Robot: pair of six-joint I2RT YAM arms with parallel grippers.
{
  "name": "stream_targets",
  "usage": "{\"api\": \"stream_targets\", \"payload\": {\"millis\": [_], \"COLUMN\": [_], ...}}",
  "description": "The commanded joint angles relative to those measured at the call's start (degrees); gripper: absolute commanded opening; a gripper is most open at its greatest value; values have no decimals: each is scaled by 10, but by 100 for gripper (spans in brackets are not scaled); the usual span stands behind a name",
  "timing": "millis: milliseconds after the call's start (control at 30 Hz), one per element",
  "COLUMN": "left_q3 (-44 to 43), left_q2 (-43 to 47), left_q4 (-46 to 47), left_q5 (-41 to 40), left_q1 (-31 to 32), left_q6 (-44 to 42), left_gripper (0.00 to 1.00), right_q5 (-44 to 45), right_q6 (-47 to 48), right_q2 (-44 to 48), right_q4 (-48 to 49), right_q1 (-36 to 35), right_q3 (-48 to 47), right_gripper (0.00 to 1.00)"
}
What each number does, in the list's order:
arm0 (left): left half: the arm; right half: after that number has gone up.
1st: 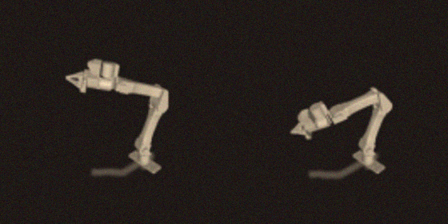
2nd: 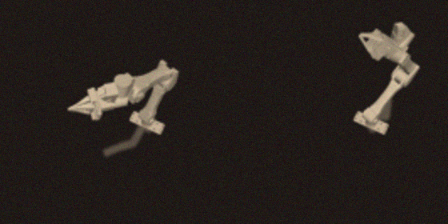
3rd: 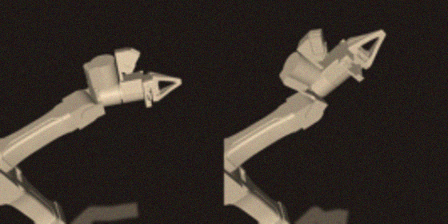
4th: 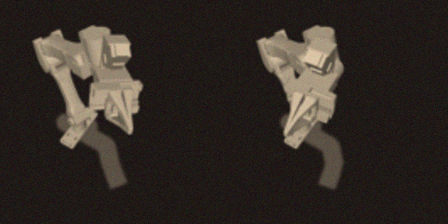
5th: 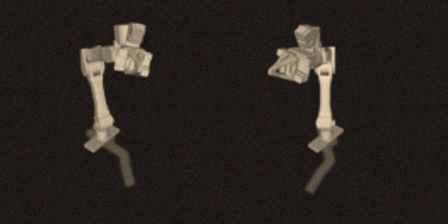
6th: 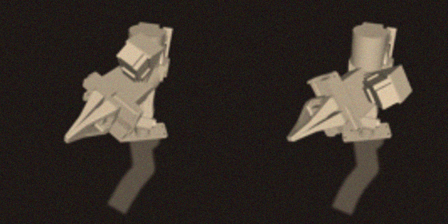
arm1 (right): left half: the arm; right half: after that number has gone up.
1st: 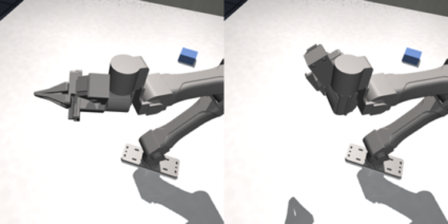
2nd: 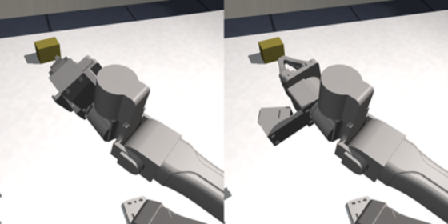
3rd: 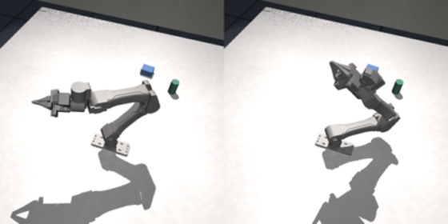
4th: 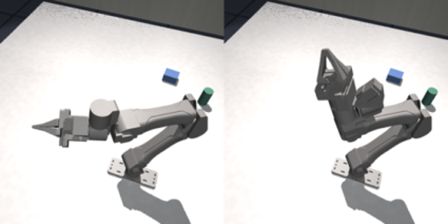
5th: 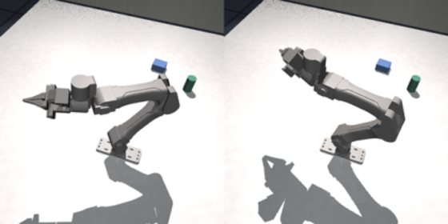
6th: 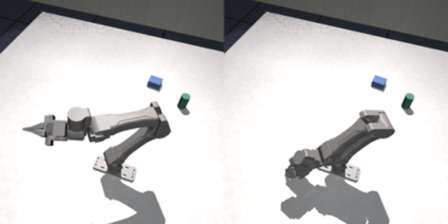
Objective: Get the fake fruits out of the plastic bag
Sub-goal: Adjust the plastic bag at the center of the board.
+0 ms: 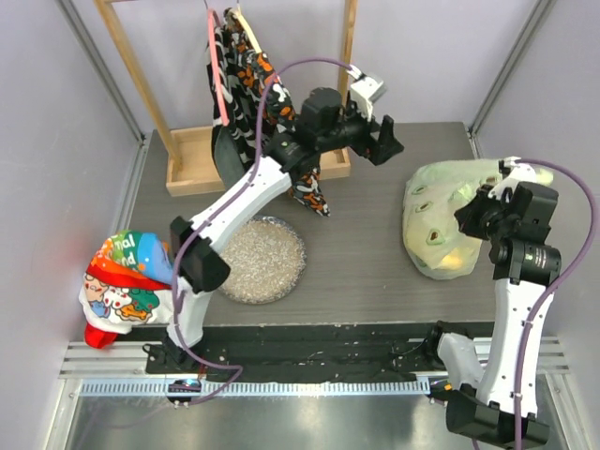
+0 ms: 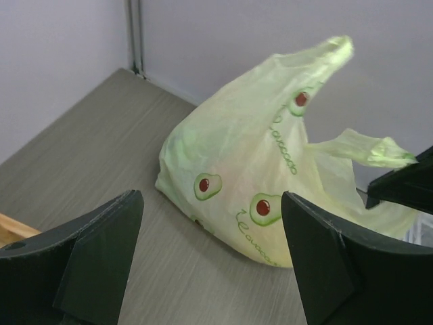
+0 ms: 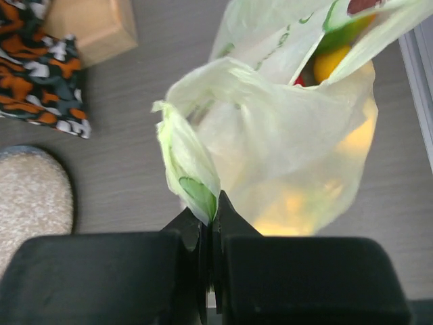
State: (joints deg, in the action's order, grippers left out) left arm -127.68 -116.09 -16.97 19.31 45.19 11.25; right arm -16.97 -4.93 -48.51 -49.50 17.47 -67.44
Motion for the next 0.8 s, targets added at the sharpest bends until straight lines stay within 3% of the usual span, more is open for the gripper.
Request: {"api": "stream_targets", "payload": {"millis": [0, 200, 300, 433, 633, 767], "left_q3": [-38, 84, 130, 196, 273, 283], "left_q2": [-32, 53, 109, 193, 300, 329], "left_q4": [-32, -63, -86, -105, -122, -123], "left_q5": [57, 61, 45, -2, -67, -74], "left_q1": [11, 11, 10, 9, -26, -59], "left_q6": [-36, -50, -70, -88, -102, -98], "left_gripper": [88, 88, 88, 88, 88, 87], "right_q5": [74, 110, 32, -33, -2, -5], "right_q6": [-18, -49, -86, -148, -32, 23], "right_q2": [-8, -72, -167, -287, -396, -403], "right_q4": [-33, 54, 140, 193, 150, 139], "right_q1": [-1, -7, -7, -35, -255, -391], "right_q3": [24, 9, -14, -128, -323, -362], "right_gripper": [1, 1, 1, 1, 1, 1]}}
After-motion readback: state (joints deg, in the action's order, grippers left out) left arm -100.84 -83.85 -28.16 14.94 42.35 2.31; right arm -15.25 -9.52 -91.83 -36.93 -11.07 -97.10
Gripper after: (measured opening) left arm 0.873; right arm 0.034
